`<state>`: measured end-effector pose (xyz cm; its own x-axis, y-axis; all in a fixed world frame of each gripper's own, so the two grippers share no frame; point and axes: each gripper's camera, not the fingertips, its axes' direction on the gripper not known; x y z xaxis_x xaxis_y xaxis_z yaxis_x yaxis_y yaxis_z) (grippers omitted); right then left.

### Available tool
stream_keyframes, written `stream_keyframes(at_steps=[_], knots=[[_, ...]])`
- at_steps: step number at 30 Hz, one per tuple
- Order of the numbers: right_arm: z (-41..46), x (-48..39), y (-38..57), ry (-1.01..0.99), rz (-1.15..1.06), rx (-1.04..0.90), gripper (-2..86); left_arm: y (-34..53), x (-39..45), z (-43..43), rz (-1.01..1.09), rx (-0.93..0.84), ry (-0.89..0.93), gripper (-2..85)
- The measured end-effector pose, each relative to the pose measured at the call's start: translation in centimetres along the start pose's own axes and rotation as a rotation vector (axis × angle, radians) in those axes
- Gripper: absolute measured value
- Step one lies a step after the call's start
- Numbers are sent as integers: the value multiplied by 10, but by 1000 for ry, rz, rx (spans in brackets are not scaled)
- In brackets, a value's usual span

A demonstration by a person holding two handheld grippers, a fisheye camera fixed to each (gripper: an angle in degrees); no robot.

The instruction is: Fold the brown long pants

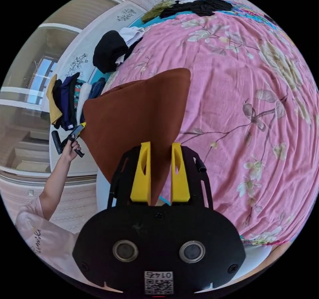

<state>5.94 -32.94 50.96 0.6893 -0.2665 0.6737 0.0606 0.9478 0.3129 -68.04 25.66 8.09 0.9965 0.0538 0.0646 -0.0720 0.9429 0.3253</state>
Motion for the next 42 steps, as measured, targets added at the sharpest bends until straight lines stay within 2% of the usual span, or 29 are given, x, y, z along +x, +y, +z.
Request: stream_keyframes(at_steps=[4, 9, 12, 17, 20, 22, 25, 27, 31, 34, 36, 38, 40, 42], knots=[[-38, -6, -2, -101, -106, 90, 27, -9, 16, -3, 91, -11, -100, 52], [-82, 9, 10, -200, -120, 185, 17, -8, 35, -5, 142, -25, -18, 47], [-117, 33, 31, -142, -107, 214, 16, 5, 75, 3, 210, -67, 99, 44], [-167, 108, 91, 45, 90, 237, 17, 47, 157, 39, 196, -95, 320, 46], [-158, 146, 108, 202, 257, 134, 16, 52, 179, 58, 234, -109, 227, 55], [-159, 150, 114, 246, 297, 140, 15, 46, 181, 59, 260, -135, 225, 60], [-162, 125, 119, 228, 164, 231, 25, 35, 178, 51, 281, -188, 251, 61], [-151, 104, 117, 228, 76, 215, 37, 32, 177, 39, 297, -160, 234, 52], [-96, 38, 116, 215, -205, 104, 86, 20, 183, 21, 283, -16, 195, 40], [-39, -10, 125, 275, -405, -48, 142, 2, 199, 45, 280, -79, 231, 65], [-9, -26, 129, 337, -443, -124, 179, -4, 207, 67, 261, -156, 206, 61], [16, -39, 137, 517, -468, -140, 170, -8, 218, 82, 291, -224, 166, 21], [24, -45, 144, 650, -492, -112, 126, -13, 229, 73, 331, -203, 172, 2], [19, -48, 148, 576, -490, -119, 70, -18, 241, 50, 384, -116, 219, -4]])
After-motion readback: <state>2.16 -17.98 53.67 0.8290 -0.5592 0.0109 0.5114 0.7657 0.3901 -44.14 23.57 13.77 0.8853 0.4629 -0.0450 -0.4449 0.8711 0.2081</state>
